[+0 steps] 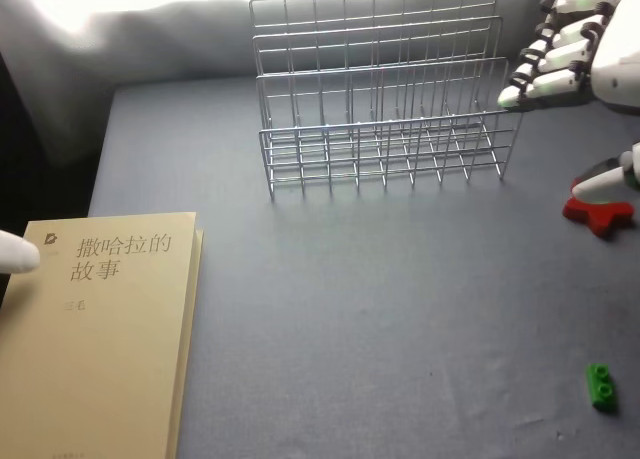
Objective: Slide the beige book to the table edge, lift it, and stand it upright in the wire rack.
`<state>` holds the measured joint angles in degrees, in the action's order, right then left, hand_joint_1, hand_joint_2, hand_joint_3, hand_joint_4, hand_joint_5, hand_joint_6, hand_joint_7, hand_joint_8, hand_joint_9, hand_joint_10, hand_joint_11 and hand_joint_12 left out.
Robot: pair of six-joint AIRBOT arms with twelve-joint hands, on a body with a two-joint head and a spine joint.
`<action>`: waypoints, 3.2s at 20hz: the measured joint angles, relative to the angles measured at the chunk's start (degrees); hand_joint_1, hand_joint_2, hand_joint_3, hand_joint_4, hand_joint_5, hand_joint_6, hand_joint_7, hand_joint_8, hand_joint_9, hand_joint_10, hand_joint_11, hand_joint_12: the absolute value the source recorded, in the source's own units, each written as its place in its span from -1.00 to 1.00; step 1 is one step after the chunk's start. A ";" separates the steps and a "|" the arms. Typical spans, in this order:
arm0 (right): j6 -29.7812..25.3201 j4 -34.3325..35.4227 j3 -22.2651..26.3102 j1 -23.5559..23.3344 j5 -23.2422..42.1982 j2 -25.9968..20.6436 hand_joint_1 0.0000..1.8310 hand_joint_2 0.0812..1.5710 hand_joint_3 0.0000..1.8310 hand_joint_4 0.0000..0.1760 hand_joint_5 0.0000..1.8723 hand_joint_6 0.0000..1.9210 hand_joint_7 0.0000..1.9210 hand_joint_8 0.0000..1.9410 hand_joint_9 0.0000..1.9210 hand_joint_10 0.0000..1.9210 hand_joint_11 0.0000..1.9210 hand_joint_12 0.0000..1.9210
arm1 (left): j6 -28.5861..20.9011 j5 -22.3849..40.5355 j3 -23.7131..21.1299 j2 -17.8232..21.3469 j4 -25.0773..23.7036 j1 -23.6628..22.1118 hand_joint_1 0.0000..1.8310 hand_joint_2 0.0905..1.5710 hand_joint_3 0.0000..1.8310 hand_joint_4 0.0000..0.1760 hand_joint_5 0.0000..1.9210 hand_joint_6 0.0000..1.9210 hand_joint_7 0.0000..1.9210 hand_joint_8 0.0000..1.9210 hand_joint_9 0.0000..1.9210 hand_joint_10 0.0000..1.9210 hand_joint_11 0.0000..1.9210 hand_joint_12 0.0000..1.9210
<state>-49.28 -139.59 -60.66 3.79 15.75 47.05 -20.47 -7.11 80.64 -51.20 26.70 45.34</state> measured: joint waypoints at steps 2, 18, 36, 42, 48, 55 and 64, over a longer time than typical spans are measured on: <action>-0.52 -0.09 -1.01 -0.79 3.21 -0.17 -0.75 0.44 -1.00 -1.00 -0.70 -1.00 -0.67 -1.00 -0.68 -1.00 -1.00 -0.18 | 0.02 -0.13 0.04 0.11 -0.04 0.07 0.18 0.33 -1.00 -1.00 -0.60 -1.00 -0.65 -1.00 -0.67 -1.00 -1.00 -0.23; 3.23 -0.92 -4.92 -8.66 22.21 3.23 -0.80 0.45 -1.00 -1.00 -0.73 -1.00 -0.71 -1.00 -0.72 -1.00 -1.00 -0.17 | 2.43 0.28 -1.31 1.64 -0.48 1.22 -0.44 0.10 -1.00 -1.00 -1.00 -1.00 -1.00 -1.00 -1.00 -1.00 -1.00 -1.00; 13.35 -1.46 -19.12 -13.29 37.68 5.55 -0.77 0.43 -1.00 -1.00 -0.67 -0.99 -0.65 -0.99 -0.65 -0.99 -1.00 -0.07 | 5.62 1.66 -1.03 -1.16 -1.38 4.17 0.11 0.24 -1.00 -1.00 -1.00 -1.00 -1.00 -1.00 -1.00 -1.00 -1.00 -1.00; 14.86 -2.21 -22.47 -13.84 39.58 5.53 -0.76 0.43 -1.00 -1.00 -0.67 -1.00 -0.66 -1.00 -0.65 -1.00 -1.00 -0.08 | 5.57 1.95 -1.03 -1.14 -1.33 4.17 0.10 0.23 -1.00 -1.00 -0.98 -0.99 -1.00 -1.00 -0.98 -1.00 -0.99 -0.99; 15.63 -1.84 -22.56 -15.08 40.17 5.64 -0.76 0.44 -1.00 -1.00 -0.69 -1.00 -0.66 -1.00 -0.66 -1.00 -1.00 -0.12 | 5.60 1.88 -0.83 -1.14 -1.36 4.17 0.12 0.23 -1.00 -1.00 -0.95 -0.99 -0.98 -0.99 -0.97 -0.99 -0.98 -0.99; 12.04 -2.03 -22.84 -16.06 42.75 5.77 -0.76 0.44 -1.00 -1.00 -0.69 -1.00 -0.66 -1.00 -0.66 -1.00 -1.00 -0.13 | 5.57 1.90 -0.79 -1.14 -1.42 3.91 0.13 0.22 -1.00 -1.00 -0.95 -0.99 -0.98 -1.00 -0.97 -1.00 -0.98 -0.99; 2.75 -2.32 -22.93 -16.74 44.02 6.08 -0.80 0.44 -1.00 -1.00 -0.68 -1.00 -0.67 -1.00 -0.65 -1.00 -1.00 0.00 | 5.14 2.16 -0.92 -1.07 -0.94 3.39 0.21 0.54 -1.00 -1.00 -0.22 0.37 -0.36 -0.99 -0.34 -0.97 -0.70 0.08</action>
<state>-46.52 -141.91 -83.59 -12.95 59.77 53.12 -15.33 -4.95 79.72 -52.27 25.76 48.73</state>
